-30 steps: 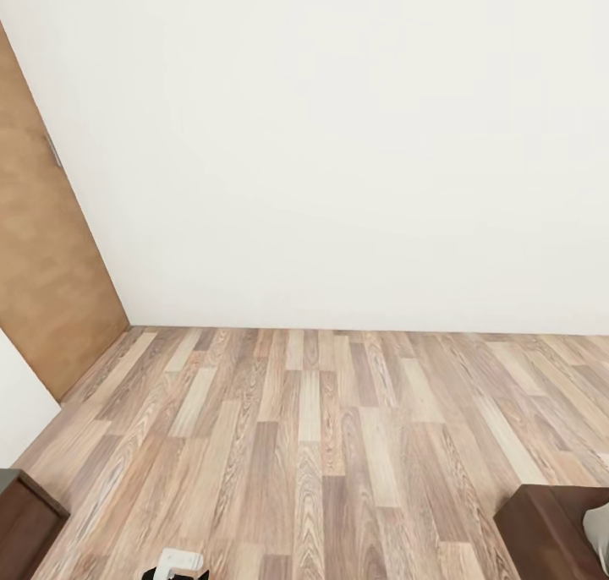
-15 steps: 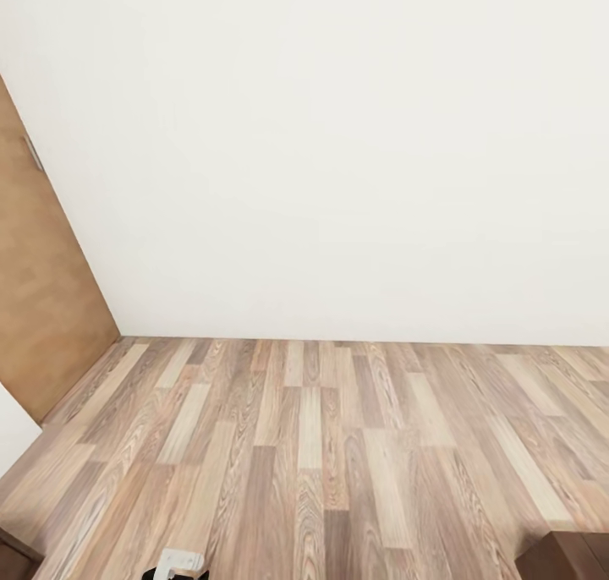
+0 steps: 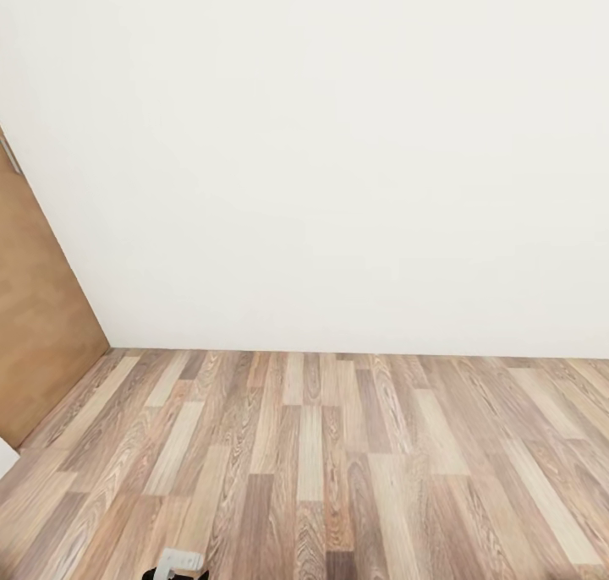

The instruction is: In the bedroom, move the book from the bed onto either nightstand, and place the two sandals side by side next to the bed.

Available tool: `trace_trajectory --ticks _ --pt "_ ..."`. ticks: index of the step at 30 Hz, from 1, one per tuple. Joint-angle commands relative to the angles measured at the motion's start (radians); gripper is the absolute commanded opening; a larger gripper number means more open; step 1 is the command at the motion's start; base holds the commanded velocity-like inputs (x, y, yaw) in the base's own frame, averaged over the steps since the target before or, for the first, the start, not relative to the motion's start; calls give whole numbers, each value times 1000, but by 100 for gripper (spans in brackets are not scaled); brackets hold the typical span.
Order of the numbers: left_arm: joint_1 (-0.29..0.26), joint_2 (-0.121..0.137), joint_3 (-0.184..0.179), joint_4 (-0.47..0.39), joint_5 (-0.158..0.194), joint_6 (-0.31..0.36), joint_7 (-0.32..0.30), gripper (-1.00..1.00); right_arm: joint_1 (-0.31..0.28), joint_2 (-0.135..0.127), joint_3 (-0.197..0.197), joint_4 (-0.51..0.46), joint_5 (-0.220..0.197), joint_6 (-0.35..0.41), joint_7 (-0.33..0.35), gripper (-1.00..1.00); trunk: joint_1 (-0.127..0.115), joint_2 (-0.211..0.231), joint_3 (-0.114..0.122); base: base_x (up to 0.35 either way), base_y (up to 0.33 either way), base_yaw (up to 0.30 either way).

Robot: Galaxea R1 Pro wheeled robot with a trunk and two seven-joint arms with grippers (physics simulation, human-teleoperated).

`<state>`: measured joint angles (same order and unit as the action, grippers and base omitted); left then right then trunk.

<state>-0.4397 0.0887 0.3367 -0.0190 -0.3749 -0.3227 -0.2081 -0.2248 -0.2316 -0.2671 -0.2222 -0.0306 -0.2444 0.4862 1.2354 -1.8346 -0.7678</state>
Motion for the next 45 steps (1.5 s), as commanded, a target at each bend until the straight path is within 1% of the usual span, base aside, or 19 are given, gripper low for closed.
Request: trace_trajectory --ticks 1,30,45 --pt "-1 0 9 1 -7 -2 -4 100 -1 0 -4 1 -3 -1 7 100 0 0 -1 308 0 0" --pt "-1 0 8 1 -7 -2 -4 100 -1 0 -4 1 -3 -1 8 100 0 0 -1 309 0 0" --pt "-1 0 8 1 -7 -2 -4 100 -1 0 -4 1 -3 -1 8 100 0 0 -1 315 -63 0"
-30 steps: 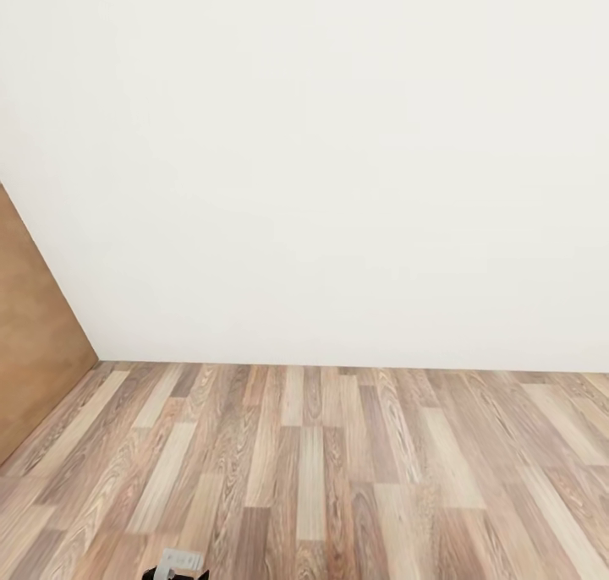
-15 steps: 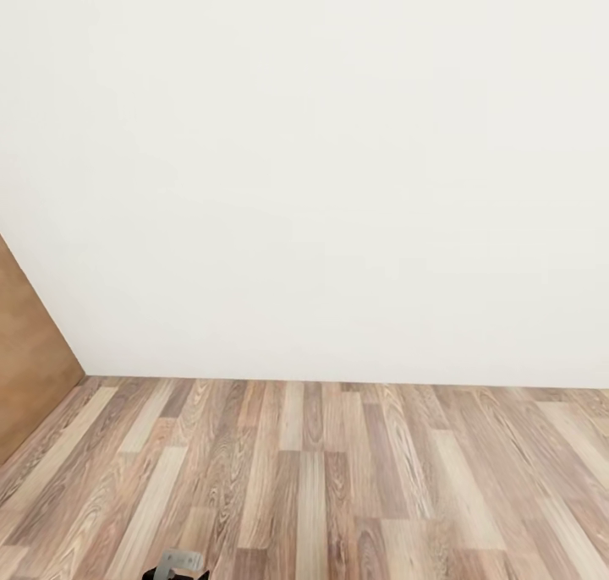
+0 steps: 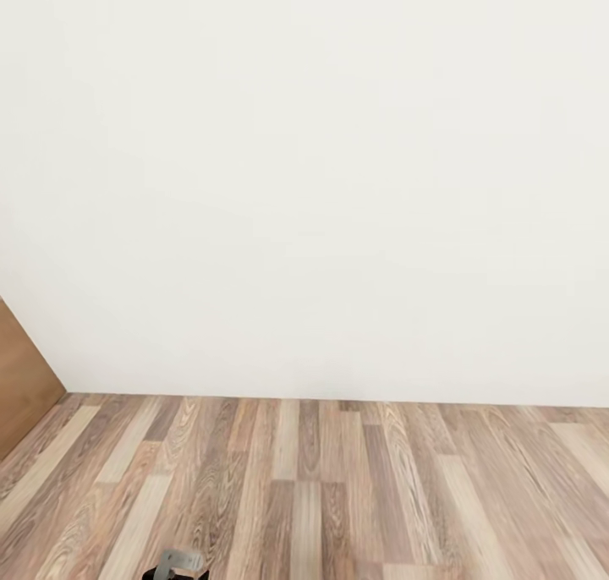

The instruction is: In the bedroom, move the book from the bed onto either nightstand, and place the two sandals side by side next to the bed.

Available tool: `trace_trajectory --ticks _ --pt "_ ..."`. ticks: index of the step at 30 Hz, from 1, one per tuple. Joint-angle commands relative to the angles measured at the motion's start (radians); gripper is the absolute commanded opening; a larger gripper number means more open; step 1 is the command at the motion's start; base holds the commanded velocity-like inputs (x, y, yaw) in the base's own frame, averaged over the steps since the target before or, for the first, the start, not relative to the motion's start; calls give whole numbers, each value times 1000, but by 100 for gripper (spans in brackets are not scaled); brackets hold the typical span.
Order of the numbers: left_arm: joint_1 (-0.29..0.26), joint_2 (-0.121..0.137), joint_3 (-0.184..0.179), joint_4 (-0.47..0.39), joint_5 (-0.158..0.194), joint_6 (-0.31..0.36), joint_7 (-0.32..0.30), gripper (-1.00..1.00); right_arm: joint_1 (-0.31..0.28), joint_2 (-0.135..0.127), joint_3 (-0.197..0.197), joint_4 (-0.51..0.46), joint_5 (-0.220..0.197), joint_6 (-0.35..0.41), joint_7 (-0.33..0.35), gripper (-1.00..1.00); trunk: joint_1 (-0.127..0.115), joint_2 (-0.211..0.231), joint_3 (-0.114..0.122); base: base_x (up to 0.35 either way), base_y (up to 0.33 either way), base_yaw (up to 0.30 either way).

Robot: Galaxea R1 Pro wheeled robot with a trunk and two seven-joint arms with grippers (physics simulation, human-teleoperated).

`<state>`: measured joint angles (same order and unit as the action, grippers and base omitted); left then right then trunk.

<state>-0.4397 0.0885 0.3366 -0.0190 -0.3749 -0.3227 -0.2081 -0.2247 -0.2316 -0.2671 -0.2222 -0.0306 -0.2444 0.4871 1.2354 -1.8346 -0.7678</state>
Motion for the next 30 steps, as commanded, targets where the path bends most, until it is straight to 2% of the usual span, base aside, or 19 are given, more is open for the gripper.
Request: trace_trajectory --ticks 1,19,24,30 --pt "-1 0 9 1 -7 -3 -4 100 -1 0 -4 1 -3 -1 7 100 0 0 -1 315 -71 0" --pt "-1 0 9 1 -7 -3 -4 100 -1 0 -4 1 -3 -1 7 100 0 0 -1 310 -15 0" --pt "-1 0 9 1 -7 -3 -4 100 -1 0 -4 1 -3 -1 7 100 0 0 -1 69 0 -83" --pt "-1 0 9 1 -7 -3 -4 100 -1 0 -4 1 -3 -1 7 100 0 0 -1 8 0 -252"
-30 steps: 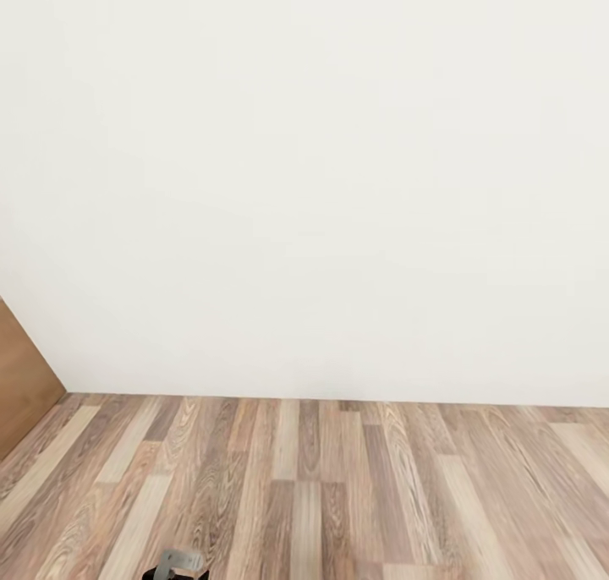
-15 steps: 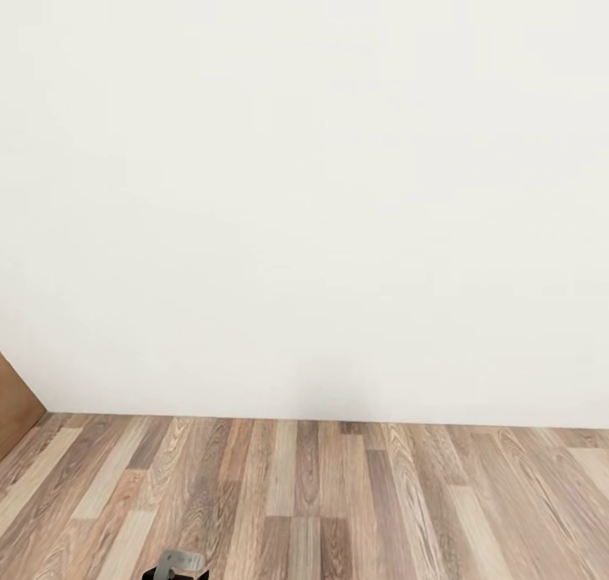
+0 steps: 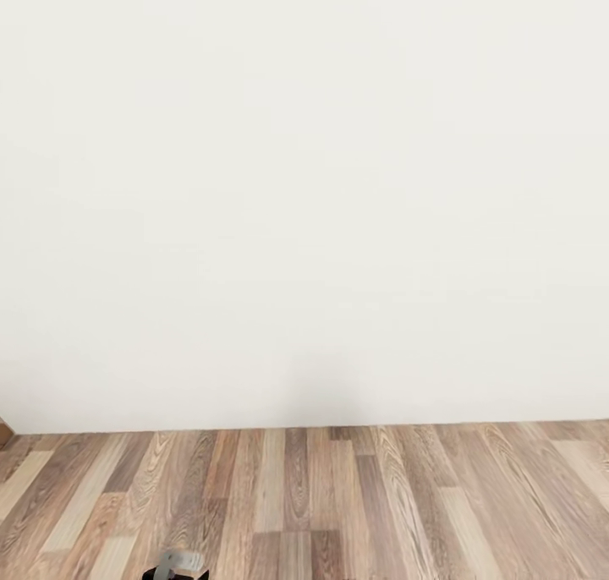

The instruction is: In the bedroom, move the book from the bed onto either nightstand, and place the two sandals side by side next to the bed.

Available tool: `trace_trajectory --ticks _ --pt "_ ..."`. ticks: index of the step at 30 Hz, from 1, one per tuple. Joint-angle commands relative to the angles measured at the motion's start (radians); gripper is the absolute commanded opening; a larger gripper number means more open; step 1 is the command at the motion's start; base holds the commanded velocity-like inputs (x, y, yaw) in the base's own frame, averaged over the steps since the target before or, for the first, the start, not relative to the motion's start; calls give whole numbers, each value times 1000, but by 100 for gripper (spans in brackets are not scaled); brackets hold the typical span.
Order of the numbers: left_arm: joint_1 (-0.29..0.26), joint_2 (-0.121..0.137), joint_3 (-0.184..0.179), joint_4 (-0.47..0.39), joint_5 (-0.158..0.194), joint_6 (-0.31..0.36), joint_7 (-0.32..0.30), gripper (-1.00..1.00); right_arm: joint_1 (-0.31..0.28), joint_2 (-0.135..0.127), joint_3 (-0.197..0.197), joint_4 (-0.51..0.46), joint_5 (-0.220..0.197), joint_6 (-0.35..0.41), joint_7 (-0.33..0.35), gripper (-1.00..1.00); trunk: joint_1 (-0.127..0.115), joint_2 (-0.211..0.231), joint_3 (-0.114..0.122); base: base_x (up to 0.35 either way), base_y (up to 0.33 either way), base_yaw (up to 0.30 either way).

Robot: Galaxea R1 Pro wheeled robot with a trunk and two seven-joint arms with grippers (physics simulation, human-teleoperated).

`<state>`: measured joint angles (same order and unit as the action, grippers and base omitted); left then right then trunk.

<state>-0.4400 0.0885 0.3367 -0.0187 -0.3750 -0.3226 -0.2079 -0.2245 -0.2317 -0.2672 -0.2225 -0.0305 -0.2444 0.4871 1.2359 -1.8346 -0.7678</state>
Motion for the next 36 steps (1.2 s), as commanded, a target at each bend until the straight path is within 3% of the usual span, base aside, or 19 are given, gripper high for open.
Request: trace_trajectory --ticks 1,20,36 --pt "0 0 8 0 -7 -3 -4 100 -1 0 -4 2 -3 -1 7 100 0 0 -1 2 0 -277" --pt "0 0 8 0 -7 -3 -4 100 -1 0 -4 2 -2 -1 7 100 0 0 -1 12 0 -281" --pt "0 0 8 0 -7 -3 -4 100 -1 0 -3 0 -2 -1 7 100 0 0 -1 307 0 -66"
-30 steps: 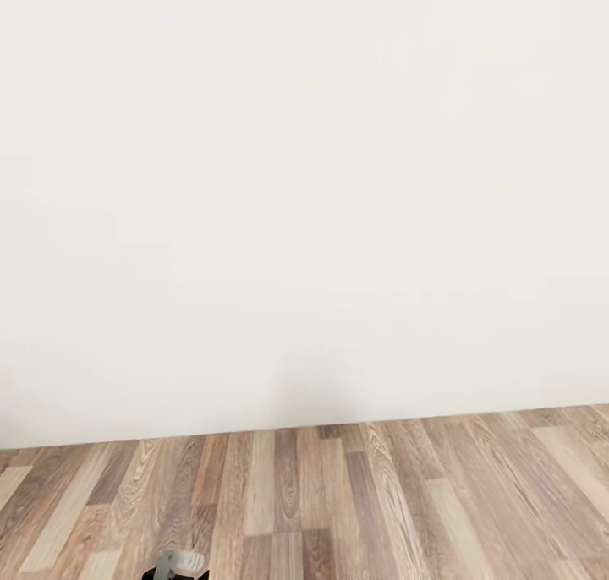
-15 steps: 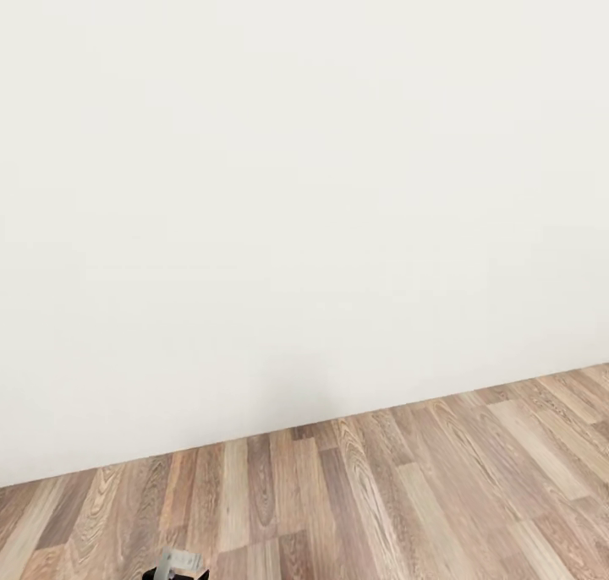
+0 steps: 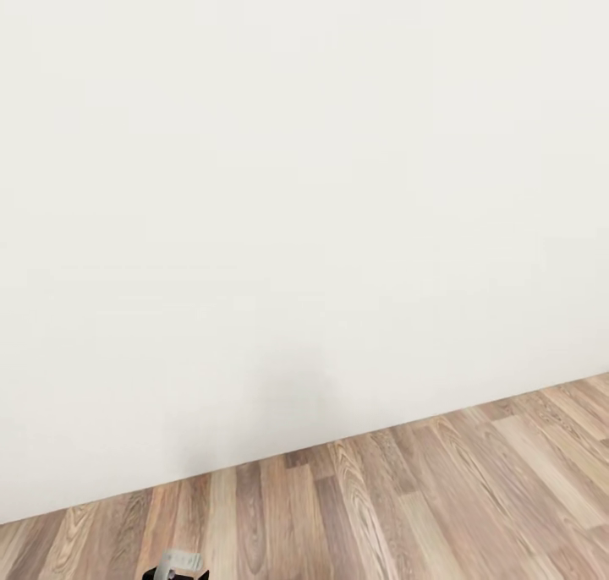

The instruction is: In the bedroom, move the book from the bed onto either nightstand, and place the two sandals side by side next to the bed.

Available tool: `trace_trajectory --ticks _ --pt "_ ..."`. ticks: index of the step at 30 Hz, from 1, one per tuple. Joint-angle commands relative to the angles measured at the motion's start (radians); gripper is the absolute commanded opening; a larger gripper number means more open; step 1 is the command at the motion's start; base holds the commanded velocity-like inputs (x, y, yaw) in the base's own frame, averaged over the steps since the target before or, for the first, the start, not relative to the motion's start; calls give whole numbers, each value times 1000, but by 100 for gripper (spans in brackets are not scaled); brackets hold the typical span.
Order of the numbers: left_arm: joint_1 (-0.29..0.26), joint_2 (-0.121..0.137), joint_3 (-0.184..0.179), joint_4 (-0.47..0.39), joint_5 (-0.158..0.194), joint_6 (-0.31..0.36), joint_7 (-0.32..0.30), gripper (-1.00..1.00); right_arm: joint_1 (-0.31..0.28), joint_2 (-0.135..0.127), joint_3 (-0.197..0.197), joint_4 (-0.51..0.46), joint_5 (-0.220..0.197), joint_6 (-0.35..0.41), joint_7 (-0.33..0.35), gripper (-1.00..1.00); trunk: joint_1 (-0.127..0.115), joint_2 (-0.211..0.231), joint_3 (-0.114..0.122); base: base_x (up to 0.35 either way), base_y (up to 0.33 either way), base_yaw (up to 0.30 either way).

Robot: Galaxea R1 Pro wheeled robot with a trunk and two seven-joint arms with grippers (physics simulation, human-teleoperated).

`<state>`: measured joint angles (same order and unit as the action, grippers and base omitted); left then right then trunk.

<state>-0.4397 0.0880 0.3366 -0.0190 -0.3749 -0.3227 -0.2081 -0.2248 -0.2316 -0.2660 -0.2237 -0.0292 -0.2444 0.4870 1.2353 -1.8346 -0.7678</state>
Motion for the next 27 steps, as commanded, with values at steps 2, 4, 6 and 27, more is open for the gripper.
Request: trace_trajectory --ticks 2,4,6,27 --pt "-1 0 9 1 -7 -2 -4 100 -1 0 -5 1 -3 -1 7 100 0 0 -1 327 0 0" --pt "-1 0 9 1 -7 -2 -4 100 -1 0 -5 1 -3 -1 7 100 0 0 -1 327 0 0" --pt "-1 0 9 1 -7 -2 -4 100 -1 0 -5 1 -3 -1 7 100 0 0 -1 327 0 0" --pt "-1 0 9 1 -7 -2 -4 100 -1 0 -5 1 -3 -1 7 100 0 0 -1 327 0 0"
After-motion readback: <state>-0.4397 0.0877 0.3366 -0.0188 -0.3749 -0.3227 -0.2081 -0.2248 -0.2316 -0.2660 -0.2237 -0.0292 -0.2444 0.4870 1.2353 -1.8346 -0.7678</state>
